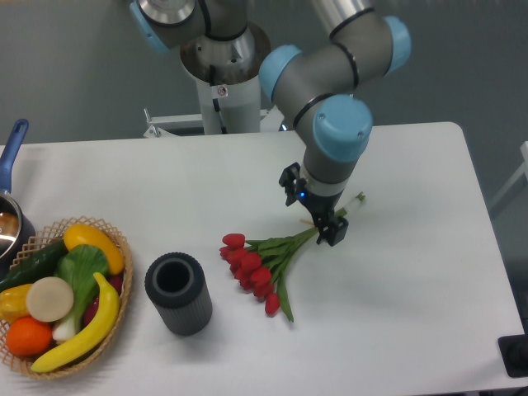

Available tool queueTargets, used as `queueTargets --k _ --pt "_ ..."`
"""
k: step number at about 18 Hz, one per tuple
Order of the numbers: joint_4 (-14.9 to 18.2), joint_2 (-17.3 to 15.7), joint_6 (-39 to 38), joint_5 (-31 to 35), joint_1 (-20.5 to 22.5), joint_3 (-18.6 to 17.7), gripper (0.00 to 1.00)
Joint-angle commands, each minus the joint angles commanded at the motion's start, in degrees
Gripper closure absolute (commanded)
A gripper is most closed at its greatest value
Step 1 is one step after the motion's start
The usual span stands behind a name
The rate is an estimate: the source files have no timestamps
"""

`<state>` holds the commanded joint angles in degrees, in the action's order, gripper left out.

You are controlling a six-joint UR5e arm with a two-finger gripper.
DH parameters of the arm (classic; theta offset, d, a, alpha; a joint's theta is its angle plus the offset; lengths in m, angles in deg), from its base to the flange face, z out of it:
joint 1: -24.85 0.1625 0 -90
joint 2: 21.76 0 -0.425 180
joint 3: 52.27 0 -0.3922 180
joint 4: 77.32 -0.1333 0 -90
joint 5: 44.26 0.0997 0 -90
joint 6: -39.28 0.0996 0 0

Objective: Pick up the flowers from the table
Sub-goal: 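Lower the open gripper onto the tulip stems near the twine tie, then close the gripper around the tulip stems below the blooms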

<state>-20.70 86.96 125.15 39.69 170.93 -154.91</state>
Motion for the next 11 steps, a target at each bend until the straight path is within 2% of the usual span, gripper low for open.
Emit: queueTargets --k 2,5,11 --pt "-0.63 0.09 -0.61 -2.29 0.18 -0.89 0.0" --pt "-0.72 1.4 -0.88 -2.3 0.79 -1.07 0.0" --pt "-0.99 1.49 -2.63 -2.38 1.14 -3.26 0.0"
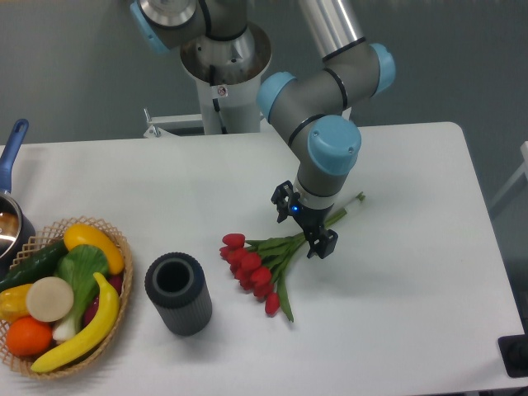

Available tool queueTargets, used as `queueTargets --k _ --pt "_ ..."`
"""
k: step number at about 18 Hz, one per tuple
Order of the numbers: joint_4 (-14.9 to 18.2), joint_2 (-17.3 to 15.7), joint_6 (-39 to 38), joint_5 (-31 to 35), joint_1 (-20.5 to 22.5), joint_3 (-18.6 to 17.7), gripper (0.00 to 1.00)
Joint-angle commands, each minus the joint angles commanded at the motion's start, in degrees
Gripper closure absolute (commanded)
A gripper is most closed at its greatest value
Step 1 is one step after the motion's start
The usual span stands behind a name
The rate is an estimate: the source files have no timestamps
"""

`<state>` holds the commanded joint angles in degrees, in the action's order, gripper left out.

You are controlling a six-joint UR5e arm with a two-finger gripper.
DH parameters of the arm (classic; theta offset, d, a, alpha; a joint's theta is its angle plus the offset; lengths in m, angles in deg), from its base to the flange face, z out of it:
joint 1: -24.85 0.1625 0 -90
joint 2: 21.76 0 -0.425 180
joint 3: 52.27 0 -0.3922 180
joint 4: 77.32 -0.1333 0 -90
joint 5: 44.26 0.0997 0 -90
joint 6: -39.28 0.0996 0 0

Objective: Pick up the flowers from the table
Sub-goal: 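Close the gripper around the tulip stems below the blooms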

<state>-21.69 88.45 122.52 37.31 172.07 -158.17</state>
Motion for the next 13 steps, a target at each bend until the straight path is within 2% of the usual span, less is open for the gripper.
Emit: queueTargets --k 5,13 --pt "-2.37 2.02 -0.97 0.18 -0.26 -0.09 0.0" --pt "-2.81 3.78 -6.33 -1.14 -0.53 0.09 0.0"
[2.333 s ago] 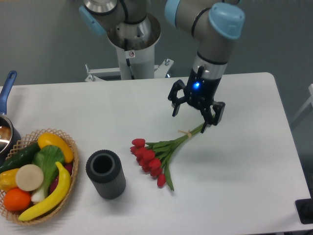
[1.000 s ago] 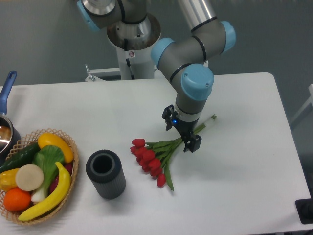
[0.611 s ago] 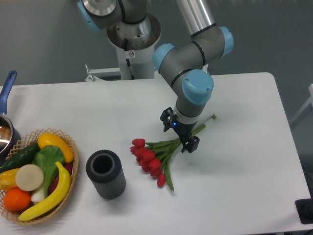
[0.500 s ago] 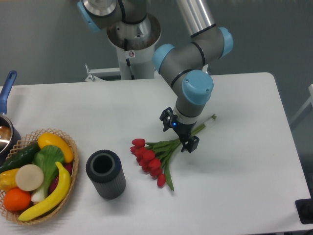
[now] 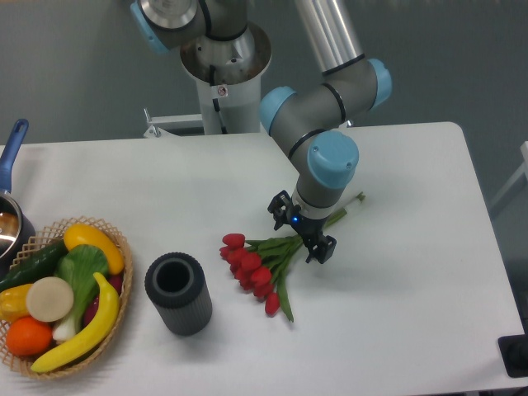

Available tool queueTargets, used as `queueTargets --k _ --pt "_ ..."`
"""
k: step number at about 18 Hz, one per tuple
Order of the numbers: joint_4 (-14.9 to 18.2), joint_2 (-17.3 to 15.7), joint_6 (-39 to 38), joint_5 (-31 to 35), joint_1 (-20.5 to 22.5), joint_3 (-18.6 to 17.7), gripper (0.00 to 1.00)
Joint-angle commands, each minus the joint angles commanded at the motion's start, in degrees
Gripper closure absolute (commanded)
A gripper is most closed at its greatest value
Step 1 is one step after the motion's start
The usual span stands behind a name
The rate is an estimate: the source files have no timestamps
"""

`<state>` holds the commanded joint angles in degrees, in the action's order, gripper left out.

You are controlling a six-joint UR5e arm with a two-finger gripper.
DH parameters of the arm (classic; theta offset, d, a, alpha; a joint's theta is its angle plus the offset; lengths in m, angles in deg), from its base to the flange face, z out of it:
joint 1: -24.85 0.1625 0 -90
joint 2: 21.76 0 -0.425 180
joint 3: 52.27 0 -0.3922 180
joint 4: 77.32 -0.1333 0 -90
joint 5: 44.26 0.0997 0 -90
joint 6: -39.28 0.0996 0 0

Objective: Pick up the flowers from the table
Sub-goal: 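Close the gripper around the tulip stems below the blooms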

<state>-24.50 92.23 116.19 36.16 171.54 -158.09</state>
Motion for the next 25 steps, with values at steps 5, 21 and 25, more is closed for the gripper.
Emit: queueTargets --k 5,21,25 --pt "-0.97 1.06 -0.09 0.0 -1.58 -0.17 0.0" --pt "-1.41 1.32 0.0 0.26 -1.58 -0.35 0.09" --pt "-1.41 1.41 0.0 0.44 -1.67 -0.44 0.16"
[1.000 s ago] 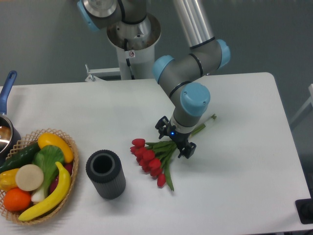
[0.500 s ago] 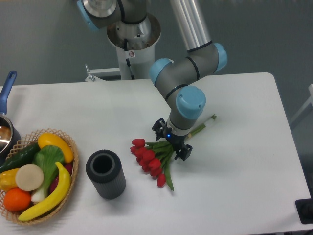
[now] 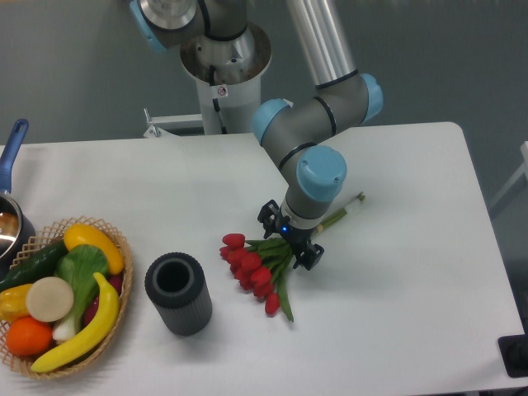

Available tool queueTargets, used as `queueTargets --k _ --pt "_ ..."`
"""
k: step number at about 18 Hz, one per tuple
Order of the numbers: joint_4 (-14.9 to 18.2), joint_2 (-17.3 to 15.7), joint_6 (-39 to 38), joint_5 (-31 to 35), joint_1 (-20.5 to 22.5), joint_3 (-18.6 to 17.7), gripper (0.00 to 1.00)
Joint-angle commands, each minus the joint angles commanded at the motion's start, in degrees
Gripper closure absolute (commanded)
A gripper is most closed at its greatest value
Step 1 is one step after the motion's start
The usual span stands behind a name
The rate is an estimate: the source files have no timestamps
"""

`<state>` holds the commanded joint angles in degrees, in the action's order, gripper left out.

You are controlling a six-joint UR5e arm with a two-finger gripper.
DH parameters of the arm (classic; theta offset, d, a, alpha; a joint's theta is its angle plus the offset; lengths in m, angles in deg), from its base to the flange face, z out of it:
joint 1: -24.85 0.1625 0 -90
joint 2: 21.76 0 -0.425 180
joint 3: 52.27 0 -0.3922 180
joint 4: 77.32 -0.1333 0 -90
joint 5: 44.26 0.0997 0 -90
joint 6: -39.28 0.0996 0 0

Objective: Pick up the flowers from the table
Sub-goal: 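Close the gripper around the tulip stems below the blooms, then lift the gripped tulip bouquet up off the table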

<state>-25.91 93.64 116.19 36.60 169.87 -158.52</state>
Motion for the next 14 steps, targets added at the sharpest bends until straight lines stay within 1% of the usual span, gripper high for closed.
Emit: queueTargets --k 1,5,7,10,13,14 --pt "0.0 0.0 0.0 0.0 0.0 0.0 0.24" --pt "0.0 -0.26 0.09 -0.09 0.0 0.09 0.4" --pt "0.0 -0.35 0.17 -0.09 0.0 0.17 0.41" --pt "0.09 -0.53 -0.09 -0.09 0.0 0.17 0.52" --pt "0.09 -0.53 -0.09 -0.09 -0.09 0.0 0.58" --pt "0.09 -0.62 -0.09 -0.09 -0.09 0.09 0.59"
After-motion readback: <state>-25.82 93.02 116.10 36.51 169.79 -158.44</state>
